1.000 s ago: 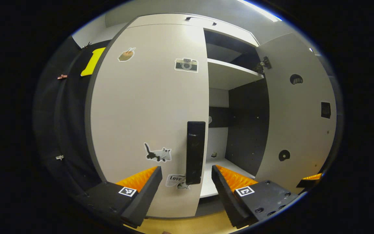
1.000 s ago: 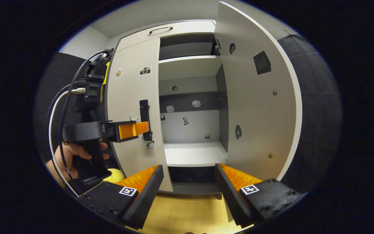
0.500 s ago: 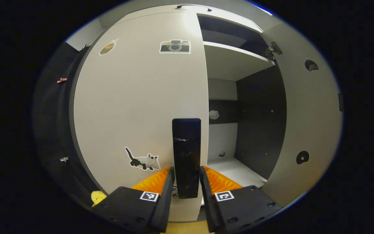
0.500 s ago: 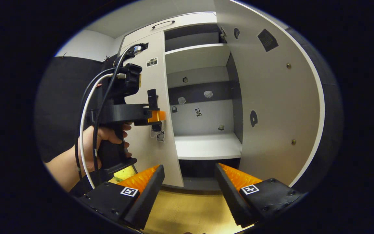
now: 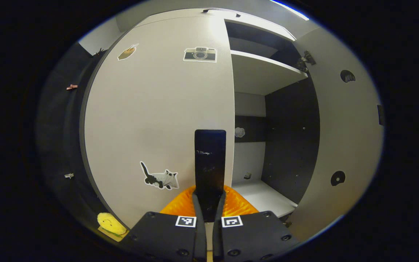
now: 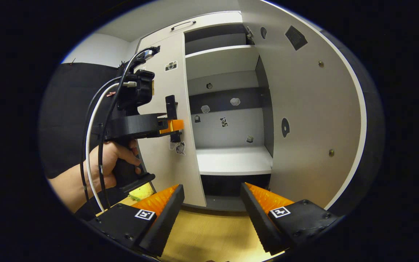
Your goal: Open the right door of the double-door shoe cabinet with the right hand, and open the left door with the left hand.
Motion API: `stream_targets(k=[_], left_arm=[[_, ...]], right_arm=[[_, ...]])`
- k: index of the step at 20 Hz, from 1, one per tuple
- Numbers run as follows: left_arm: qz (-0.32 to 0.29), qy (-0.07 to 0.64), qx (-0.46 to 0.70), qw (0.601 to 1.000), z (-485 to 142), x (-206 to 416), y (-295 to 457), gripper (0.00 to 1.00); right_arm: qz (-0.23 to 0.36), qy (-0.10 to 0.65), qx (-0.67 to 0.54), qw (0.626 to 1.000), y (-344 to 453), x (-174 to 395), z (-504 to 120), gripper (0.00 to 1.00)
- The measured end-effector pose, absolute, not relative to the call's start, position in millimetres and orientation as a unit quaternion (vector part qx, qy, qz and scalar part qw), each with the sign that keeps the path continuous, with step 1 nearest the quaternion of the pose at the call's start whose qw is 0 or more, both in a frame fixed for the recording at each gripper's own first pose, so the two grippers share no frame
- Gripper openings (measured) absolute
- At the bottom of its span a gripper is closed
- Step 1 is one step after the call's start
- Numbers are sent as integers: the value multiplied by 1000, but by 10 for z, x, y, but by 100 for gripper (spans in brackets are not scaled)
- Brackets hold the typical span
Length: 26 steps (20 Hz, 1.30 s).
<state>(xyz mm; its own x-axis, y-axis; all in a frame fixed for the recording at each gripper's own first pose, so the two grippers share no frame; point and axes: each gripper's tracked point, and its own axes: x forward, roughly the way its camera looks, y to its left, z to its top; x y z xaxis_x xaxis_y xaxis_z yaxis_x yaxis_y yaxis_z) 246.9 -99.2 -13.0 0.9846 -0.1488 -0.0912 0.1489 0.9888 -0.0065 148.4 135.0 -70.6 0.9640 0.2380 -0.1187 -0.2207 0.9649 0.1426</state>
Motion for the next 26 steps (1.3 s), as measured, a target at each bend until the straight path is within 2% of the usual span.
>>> stream_targets(k=[3, 12, 20, 26], left_arm=[[-70, 45, -10, 996, -130, 2437, -974, 11], [-117, 34, -54, 991, -77, 1892, -806, 11], [-152, 19, -59, 986, -31, 1351, -454, 10], [-151, 11, -62, 987, -57, 1299, -365, 10]], right_arm=[[110, 69, 65, 989, 1323, 1452, -703, 98], [85, 74, 48, 993, 1490, 1197, -738, 98], [11, 61, 60, 996, 1489, 997, -762, 98], [-20, 70, 71, 995, 1469, 855, -845, 98]])
